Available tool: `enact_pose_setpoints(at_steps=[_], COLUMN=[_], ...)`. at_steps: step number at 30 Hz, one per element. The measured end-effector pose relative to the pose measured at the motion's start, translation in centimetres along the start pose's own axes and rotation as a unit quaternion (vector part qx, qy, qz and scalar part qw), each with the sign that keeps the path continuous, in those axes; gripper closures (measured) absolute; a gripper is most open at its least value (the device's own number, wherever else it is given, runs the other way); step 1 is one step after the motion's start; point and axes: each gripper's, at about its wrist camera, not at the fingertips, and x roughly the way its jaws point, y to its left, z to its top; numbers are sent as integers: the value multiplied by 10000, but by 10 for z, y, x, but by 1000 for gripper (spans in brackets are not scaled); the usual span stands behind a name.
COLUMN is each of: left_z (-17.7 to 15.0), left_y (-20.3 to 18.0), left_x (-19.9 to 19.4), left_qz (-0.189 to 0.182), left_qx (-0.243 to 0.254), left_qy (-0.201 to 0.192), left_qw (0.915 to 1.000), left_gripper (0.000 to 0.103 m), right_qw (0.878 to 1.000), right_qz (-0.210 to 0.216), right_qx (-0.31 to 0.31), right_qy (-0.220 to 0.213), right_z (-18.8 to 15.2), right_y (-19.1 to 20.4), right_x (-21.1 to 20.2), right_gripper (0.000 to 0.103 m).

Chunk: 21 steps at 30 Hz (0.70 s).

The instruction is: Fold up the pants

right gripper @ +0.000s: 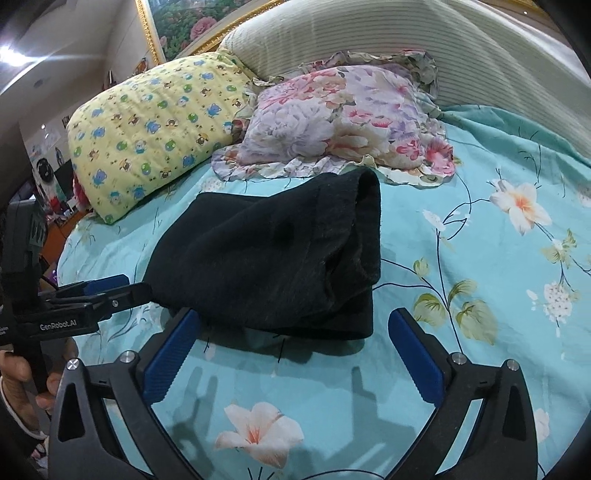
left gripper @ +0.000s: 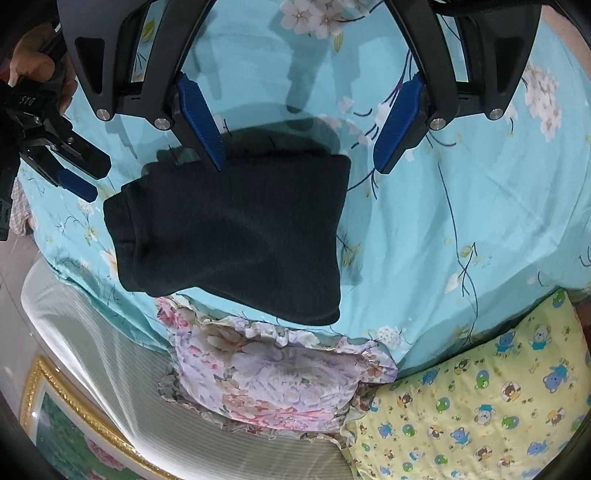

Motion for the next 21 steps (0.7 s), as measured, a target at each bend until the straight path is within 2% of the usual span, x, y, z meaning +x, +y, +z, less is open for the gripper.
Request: enact_pose_setpoints(at_steps=[13, 21], left_z=[-12, -20], left_y=[-8, -13], left_x=[-4, 0], left_qz=[235, 414], left_qx=[250, 460], left_qy=[-68, -107], left_qw=[9994, 9980], left_gripper=[20, 19], right_qw=[9987, 9984], right_qz=[-176, -188], right_qx=[-469, -527], right_qy=[-32, 7], right_z=[-8, -15], right_y=[14, 16], right_x=[3, 12], right_gripper=[1, 1])
